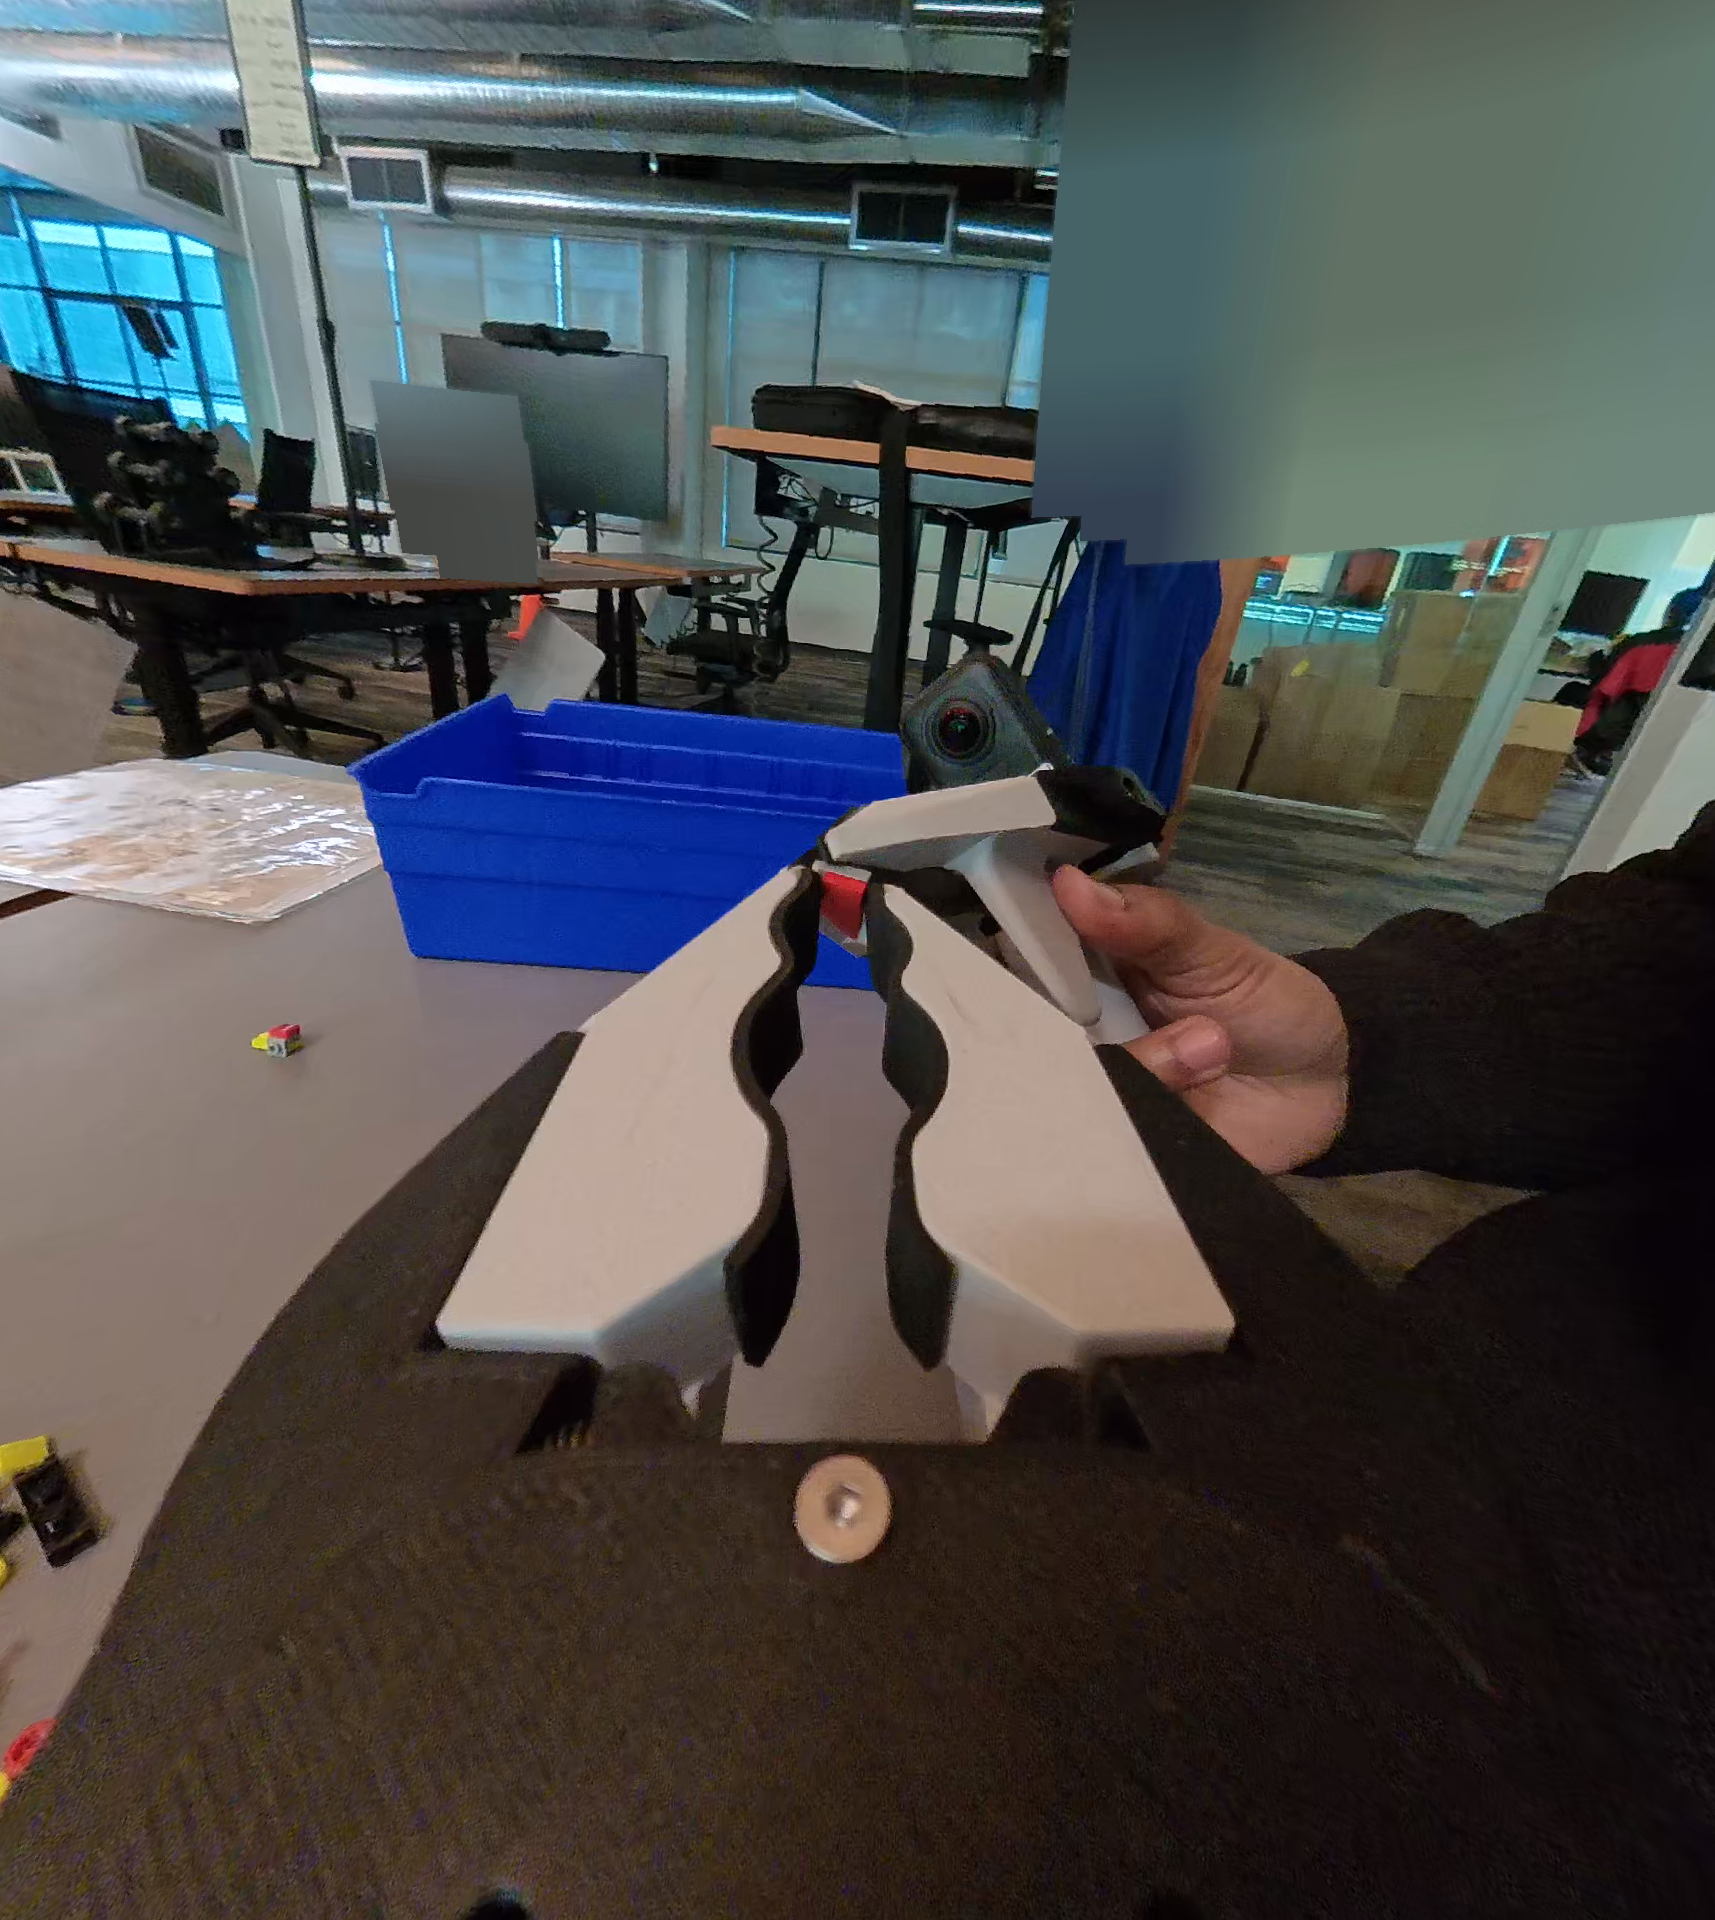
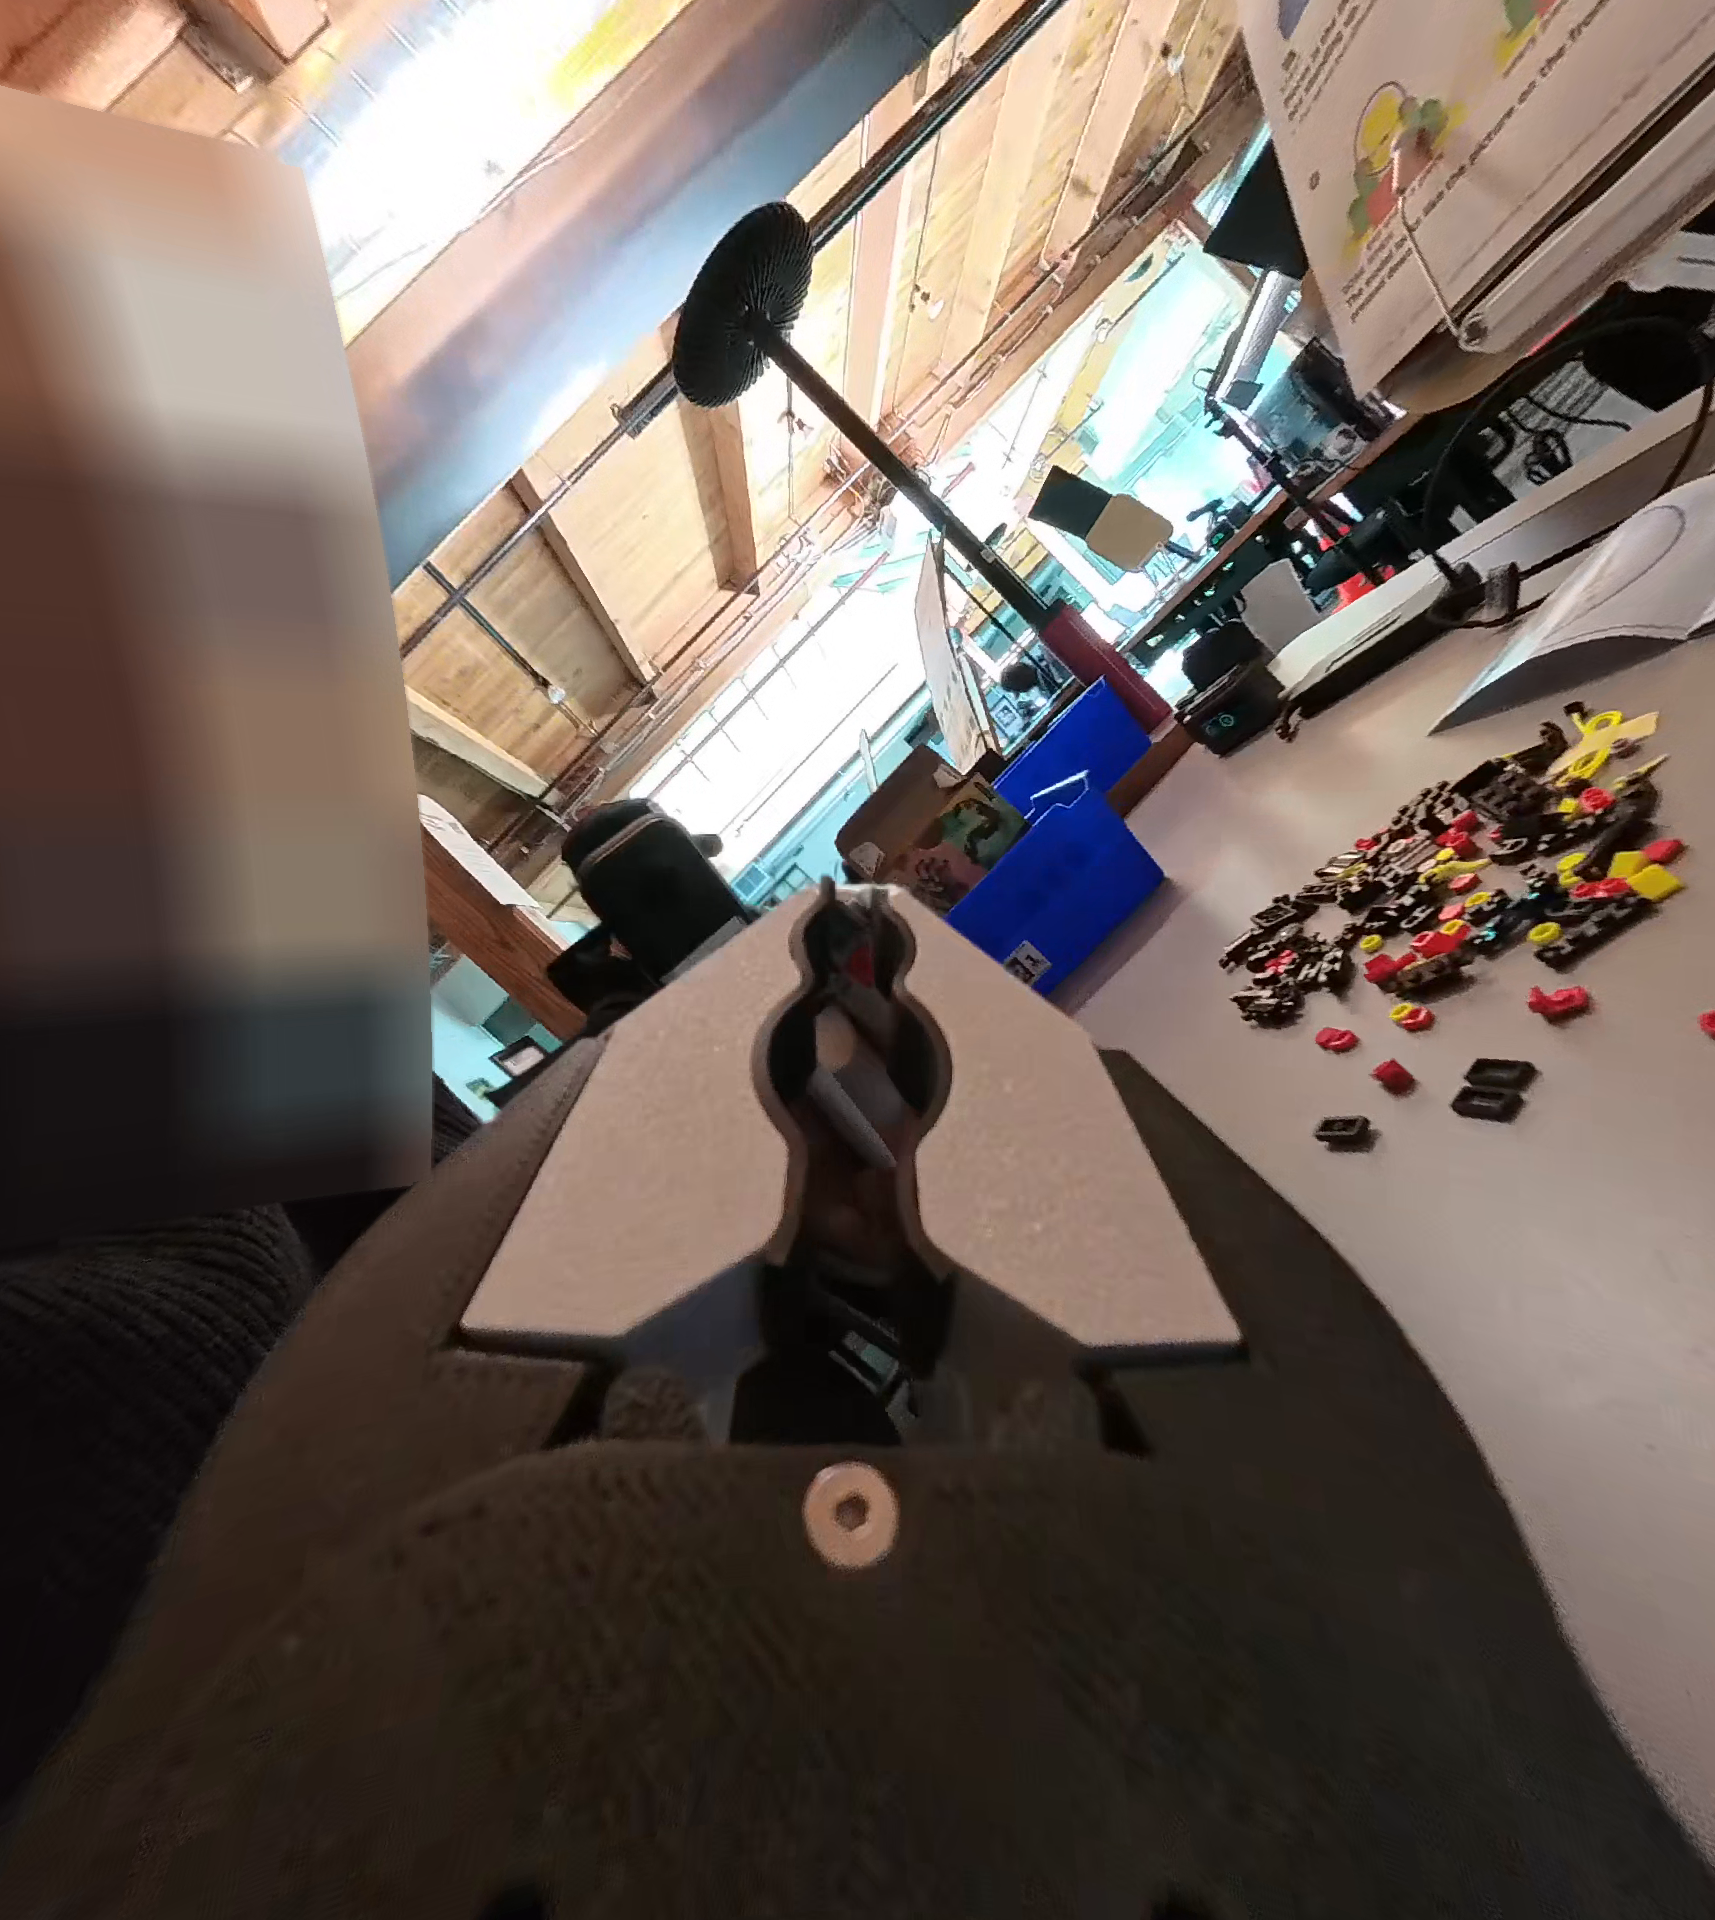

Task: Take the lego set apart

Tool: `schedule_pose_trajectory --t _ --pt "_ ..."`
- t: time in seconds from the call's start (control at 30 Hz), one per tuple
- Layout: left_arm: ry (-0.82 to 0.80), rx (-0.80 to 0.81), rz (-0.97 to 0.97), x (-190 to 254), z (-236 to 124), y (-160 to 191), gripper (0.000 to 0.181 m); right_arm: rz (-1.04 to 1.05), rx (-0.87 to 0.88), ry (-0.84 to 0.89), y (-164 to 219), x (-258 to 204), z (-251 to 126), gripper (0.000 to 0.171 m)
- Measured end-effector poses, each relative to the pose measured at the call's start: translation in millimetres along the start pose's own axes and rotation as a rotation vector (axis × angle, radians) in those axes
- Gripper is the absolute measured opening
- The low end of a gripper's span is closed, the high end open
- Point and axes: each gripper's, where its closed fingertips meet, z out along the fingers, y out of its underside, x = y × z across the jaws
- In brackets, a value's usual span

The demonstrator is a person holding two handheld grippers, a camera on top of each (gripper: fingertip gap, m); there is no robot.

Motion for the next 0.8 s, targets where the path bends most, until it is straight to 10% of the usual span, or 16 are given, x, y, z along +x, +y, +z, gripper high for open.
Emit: schedule_pose_trajectory --t 0.27,0.53,0.8 --pt "0.056 -0.005 -0.059 3.8 0.3 -1.5 0.005 -0.086 -0.048 0.007 -1.0 -2.7 -4.3 0.009" --pt "-0.092 -0.203 0.338 -18.0 -0.4 32.4 0.005 -0.302 -0.212 0.271 0.6 32.3 -22.4 0.026" --pt "-0.077 -0.234 0.374 -10.6 3.5 40.6 0.005 0.001 -0.235 0.176 24.7 33.3 -14.4 0.010"
